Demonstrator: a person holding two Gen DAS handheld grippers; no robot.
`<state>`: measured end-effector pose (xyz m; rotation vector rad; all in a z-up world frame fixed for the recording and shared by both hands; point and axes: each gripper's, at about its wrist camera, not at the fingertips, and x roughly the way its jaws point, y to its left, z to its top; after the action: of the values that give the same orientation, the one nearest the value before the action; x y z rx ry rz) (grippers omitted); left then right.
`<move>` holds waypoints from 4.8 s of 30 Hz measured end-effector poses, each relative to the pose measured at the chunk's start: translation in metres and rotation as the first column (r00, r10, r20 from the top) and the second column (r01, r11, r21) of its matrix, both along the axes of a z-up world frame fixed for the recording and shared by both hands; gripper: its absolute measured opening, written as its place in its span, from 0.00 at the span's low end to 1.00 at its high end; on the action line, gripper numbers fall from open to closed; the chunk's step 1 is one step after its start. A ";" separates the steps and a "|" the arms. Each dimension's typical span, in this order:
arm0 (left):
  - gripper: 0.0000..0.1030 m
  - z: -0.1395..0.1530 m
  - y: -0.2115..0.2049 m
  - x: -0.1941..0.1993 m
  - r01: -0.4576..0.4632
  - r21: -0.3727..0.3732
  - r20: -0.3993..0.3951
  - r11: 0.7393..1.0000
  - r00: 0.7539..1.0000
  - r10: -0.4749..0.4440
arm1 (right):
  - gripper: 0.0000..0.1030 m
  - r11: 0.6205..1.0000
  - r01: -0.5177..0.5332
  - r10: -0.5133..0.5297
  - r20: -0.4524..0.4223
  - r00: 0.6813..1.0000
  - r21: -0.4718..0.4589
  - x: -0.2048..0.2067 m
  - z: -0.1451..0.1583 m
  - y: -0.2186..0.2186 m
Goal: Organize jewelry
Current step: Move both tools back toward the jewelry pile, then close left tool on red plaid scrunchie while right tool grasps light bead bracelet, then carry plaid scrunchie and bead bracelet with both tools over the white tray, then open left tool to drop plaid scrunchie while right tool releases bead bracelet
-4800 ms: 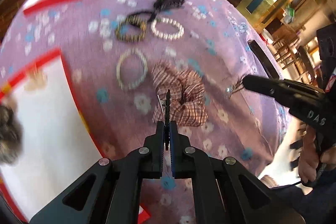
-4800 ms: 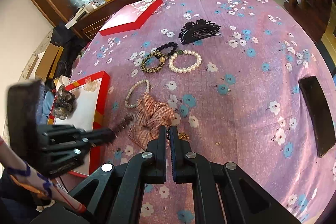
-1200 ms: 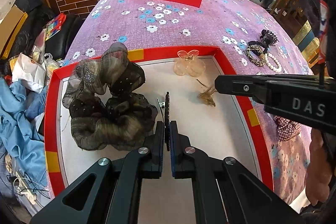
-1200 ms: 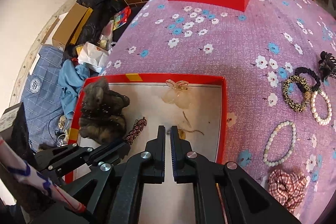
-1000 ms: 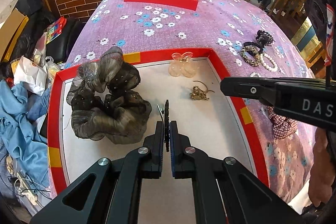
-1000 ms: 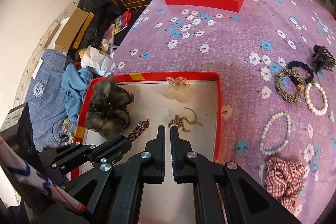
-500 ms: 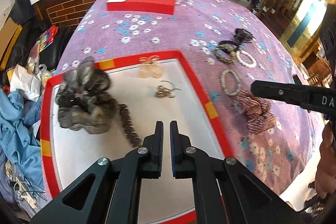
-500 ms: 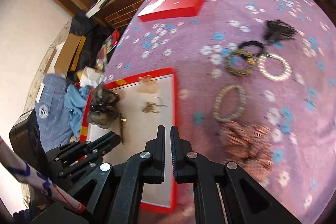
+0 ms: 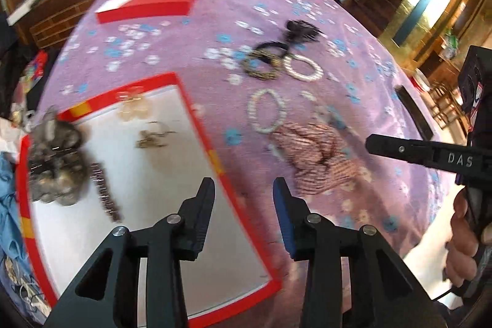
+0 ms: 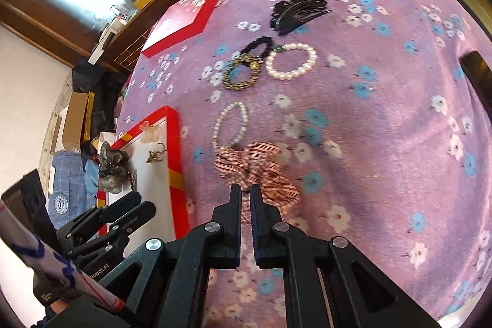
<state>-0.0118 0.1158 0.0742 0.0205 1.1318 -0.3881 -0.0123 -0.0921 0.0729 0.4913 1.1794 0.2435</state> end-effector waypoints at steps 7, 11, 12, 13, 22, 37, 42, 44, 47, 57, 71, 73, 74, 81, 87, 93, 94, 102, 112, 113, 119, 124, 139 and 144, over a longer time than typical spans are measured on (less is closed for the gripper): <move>0.49 -0.024 -0.058 0.020 0.071 -0.033 -0.113 0.997 0.991 -0.074 | 0.25 0.999 0.029 -0.029 0.015 0.999 -0.016 -0.012 0.005 -0.028; 0.51 -0.042 -0.082 0.028 0.066 -0.001 -0.140 0.998 0.988 -0.066 | 0.26 0.998 0.045 -0.044 0.024 0.999 -0.032 -0.018 0.006 -0.046; 0.51 -0.046 -0.086 0.030 0.064 0.009 -0.144 0.998 0.988 -0.062 | 0.26 0.998 0.047 -0.046 0.026 0.999 -0.037 -0.018 0.006 -0.049; 0.51 -0.050 -0.090 0.034 0.058 0.021 -0.145 0.998 0.988 -0.055 | 0.26 0.998 0.050 -0.049 0.026 0.998 -0.041 -0.019 0.006 -0.053; 0.07 -0.056 -0.110 0.030 0.099 0.062 -0.064 0.993 0.993 -0.095 | 0.26 0.998 0.055 -0.054 0.010 0.998 -0.041 -0.018 0.001 -0.073; 0.08 0.037 0.022 -0.012 -0.131 0.010 0.106 0.991 0.986 0.130 | 0.25 0.990 -0.140 0.139 -0.022 0.990 -0.020 0.068 -0.024 0.017; 0.08 0.037 0.065 -0.028 -0.208 0.020 0.097 0.978 0.974 0.205 | 0.22 0.984 -0.160 0.154 -0.074 0.985 -0.081 0.097 -0.046 0.042; 0.08 0.037 0.079 -0.033 -0.233 0.021 0.094 0.972 0.969 0.230 | 0.15 0.978 -0.167 0.154 -0.104 0.983 -0.124 0.104 -0.055 0.049; 0.08 0.036 0.094 -0.039 -0.258 0.022 0.093 0.966 0.962 0.255 | 0.13 0.972 -0.164 0.146 -0.112 0.983 -0.166 0.110 -0.061 0.055; 0.08 0.032 0.108 -0.038 -0.272 -0.003 0.084 0.962 0.959 0.271 | 0.04 0.894 -0.225 0.193 -0.119 0.974 -0.388 0.109 -0.054 0.085; 0.08 0.035 0.073 -0.021 -0.175 -0.055 0.088 0.983 0.980 0.180 | 0.04 0.971 -0.115 0.117 -0.005 0.993 -0.207 0.056 0.021 0.029; 0.08 0.035 0.070 -0.020 -0.167 -0.054 0.087 0.984 0.981 0.171 | 0.04 0.975 -0.129 0.134 0.016 0.991 -0.183 0.050 0.031 0.035; 0.08 0.035 0.069 -0.020 -0.167 -0.053 0.088 0.985 0.981 0.171 | 0.04 0.975 -0.139 0.145 0.023 0.989 -0.174 0.048 0.035 0.042; 0.08 0.027 0.088 -0.027 -0.207 -0.050 0.068 0.977 0.975 0.210 | 0.05 0.955 -0.269 0.278 0.062 0.959 -0.129 0.034 0.048 0.096; 0.08 0.021 0.123 -0.040 -0.274 -0.046 0.054 0.961 0.959 0.277 | 0.05 0.914 -0.389 0.397 0.055 0.916 -0.114 0.024 0.044 0.150; 0.08 0.012 0.161 -0.051 -0.347 -0.038 0.034 0.937 0.937 0.348 | 0.05 0.872 -0.478 0.485 0.048 0.873 -0.105 0.020 0.038 0.195; 0.08 0.009 0.167 -0.053 -0.356 -0.038 0.025 0.934 0.934 0.357 | 0.05 0.866 -0.489 0.495 0.043 0.868 -0.102 0.020 0.036 0.201; 0.08 -0.001 0.192 -0.056 -0.385 -0.033 0.005 0.922 0.923 0.386 | 0.05 0.835 -0.544 0.548 0.033 0.836 -0.086 0.021 0.028 0.245; 0.08 -0.017 0.200 -0.042 -0.385 -0.026 -0.023 0.923 0.923 0.385 | 0.05 0.872 -0.475 0.474 -0.037 0.880 -0.122 0.048 -0.007 0.244; 0.08 -0.018 0.200 -0.041 -0.384 -0.026 -0.025 0.923 0.923 0.383 | 0.05 0.876 -0.467 0.465 -0.045 0.884 -0.121 0.050 -0.010 0.241; 0.09 -0.027 0.196 -0.034 -0.381 -0.023 -0.050 0.924 0.924 0.380 | 0.05 0.889 -0.440 0.434 -0.069 0.898 -0.131 0.054 -0.018 0.230; 0.12 -0.032 0.194 -0.032 -0.390 -0.014 -0.057 0.921 0.919 0.389 | 0.06 0.888 -0.436 0.427 -0.089 0.900 -0.145 0.056 -0.027 0.226; 0.31 -0.007 0.184 -0.035 -0.372 0.012 0.010 0.928 0.928 0.372 | 0.07 0.890 -0.429 0.425 -0.060 0.903 -0.154 0.049 -0.016 0.213; 0.31 0.013 0.169 -0.034 -0.334 0.016 0.055 0.943 0.942 0.332 | 0.07 0.897 -0.422 0.426 0.001 0.905 -0.134 0.041 0.003 0.196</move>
<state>-0.0459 0.2848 0.0873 -0.1371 1.0659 -0.0699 0.0288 0.1041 0.0756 0.1069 1.2562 0.5443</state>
